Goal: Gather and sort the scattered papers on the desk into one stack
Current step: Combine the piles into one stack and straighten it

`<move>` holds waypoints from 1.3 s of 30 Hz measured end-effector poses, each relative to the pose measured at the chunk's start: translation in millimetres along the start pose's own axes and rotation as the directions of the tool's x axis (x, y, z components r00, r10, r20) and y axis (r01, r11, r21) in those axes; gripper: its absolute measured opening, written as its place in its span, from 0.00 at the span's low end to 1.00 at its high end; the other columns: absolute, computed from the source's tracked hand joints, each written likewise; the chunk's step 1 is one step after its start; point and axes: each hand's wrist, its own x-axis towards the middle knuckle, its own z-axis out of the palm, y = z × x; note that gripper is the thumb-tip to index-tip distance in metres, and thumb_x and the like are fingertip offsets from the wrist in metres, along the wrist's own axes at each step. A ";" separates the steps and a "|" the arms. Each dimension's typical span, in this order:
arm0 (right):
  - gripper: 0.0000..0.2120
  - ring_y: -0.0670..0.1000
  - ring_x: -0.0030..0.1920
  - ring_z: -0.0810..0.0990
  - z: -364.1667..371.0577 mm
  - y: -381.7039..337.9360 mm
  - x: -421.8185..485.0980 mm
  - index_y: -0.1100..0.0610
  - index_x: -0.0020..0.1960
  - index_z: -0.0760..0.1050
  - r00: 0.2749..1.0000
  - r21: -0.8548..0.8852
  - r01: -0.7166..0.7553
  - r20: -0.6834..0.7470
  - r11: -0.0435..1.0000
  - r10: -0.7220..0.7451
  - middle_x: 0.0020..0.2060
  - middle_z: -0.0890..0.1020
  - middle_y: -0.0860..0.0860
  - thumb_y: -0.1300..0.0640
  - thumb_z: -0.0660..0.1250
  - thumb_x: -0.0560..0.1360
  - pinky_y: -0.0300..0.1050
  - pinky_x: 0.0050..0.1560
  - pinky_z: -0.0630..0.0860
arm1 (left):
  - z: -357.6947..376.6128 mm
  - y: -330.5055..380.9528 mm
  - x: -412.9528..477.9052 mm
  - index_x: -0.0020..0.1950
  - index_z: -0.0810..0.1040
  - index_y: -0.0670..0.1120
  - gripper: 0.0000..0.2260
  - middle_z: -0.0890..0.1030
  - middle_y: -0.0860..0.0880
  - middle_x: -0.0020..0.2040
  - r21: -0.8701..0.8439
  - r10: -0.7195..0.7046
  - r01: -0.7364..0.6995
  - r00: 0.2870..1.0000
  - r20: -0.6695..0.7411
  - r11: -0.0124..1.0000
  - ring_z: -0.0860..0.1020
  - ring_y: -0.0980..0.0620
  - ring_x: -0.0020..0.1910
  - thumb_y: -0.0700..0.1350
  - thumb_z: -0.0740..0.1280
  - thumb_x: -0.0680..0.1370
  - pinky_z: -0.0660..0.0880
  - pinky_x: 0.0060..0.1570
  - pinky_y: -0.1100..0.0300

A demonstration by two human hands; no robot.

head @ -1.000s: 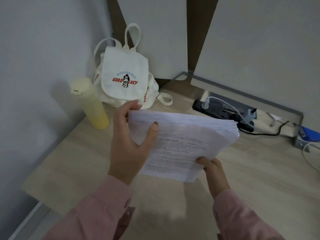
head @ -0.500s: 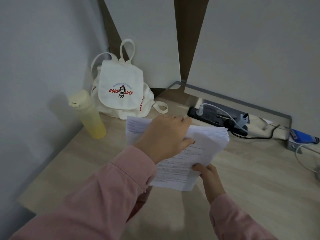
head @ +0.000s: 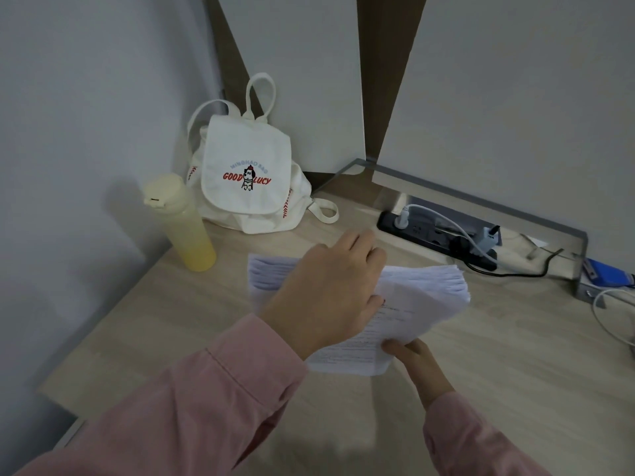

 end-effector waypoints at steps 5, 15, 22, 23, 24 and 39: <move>0.24 0.45 0.47 0.77 -0.2 4.3 -2.2 0.60 0.55 0.74 1.000 0.013 -0.004 -0.002 1.000 0.004 0.50 0.80 0.55 0.57 0.65 0.60 0.36 0.45 0.72 | 5.7 4.3 -3.6 0.50 0.77 0.46 0.15 0.78 0.51 0.40 0.034 0.027 -0.025 0.998 -0.057 0.999 0.75 0.53 0.34 0.52 0.70 0.68 0.61 0.28 0.62; 0.12 0.48 0.47 0.78 -0.5 5.9 2.4 0.60 0.55 0.74 1.000 0.003 -0.009 0.007 1.000 0.009 0.47 0.80 0.52 0.67 0.67 0.71 0.37 0.44 0.72 | 7.9 0.9 -6.7 0.71 0.65 0.42 0.28 0.79 0.52 0.39 -0.015 0.012 -0.013 1.000 -0.025 1.000 0.75 0.54 0.33 0.52 0.62 0.73 0.66 0.30 0.62; 0.13 0.45 0.45 0.77 -5.2 18.9 4.2 0.57 0.57 0.72 0.995 -0.138 -0.079 0.049 0.987 0.087 0.50 0.78 0.53 0.62 0.67 0.73 0.37 0.46 0.71 | 2.7 -4.1 2.5 0.58 0.75 0.50 0.15 0.75 0.53 0.50 -0.182 0.052 -0.021 0.984 0.171 0.983 0.69 0.56 0.45 0.52 0.52 0.81 0.57 0.30 0.64; 0.13 0.44 0.44 0.77 -7.9 21.1 2.5 0.56 0.56 0.72 0.994 -0.181 -0.088 0.047 0.980 0.098 0.50 0.78 0.52 0.61 0.68 0.72 0.38 0.47 0.72 | 1.7 -7.7 1.7 0.56 0.75 0.51 0.14 0.75 0.54 0.49 -0.224 0.019 0.022 0.984 0.178 0.974 0.70 0.56 0.44 0.53 0.52 0.81 0.59 0.31 0.63; 0.13 0.44 0.43 0.78 -12.1 22.2 1.2 0.56 0.55 0.74 0.994 -0.216 -0.098 0.027 0.972 0.106 0.49 0.79 0.52 0.59 0.70 0.71 0.38 0.46 0.73 | -1.1 -13.3 0.7 0.53 0.75 0.53 0.13 0.74 0.55 0.45 -0.269 -0.027 0.077 0.982 0.186 0.960 0.70 0.57 0.42 0.54 0.52 0.81 0.60 0.33 0.62; 0.16 0.44 0.40 0.80 -53.6 -23.9 6.4 0.62 0.49 0.77 0.934 0.058 0.276 -0.252 0.959 -0.254 0.39 0.82 0.50 0.74 0.56 0.71 0.33 0.38 0.76 | 87.4 -58.5 -81.3 0.47 0.80 0.46 0.08 0.83 0.51 0.42 -0.860 -0.685 0.488 0.576 0.446 -0.149 0.81 0.51 0.43 0.43 0.68 0.70 0.77 0.40 0.67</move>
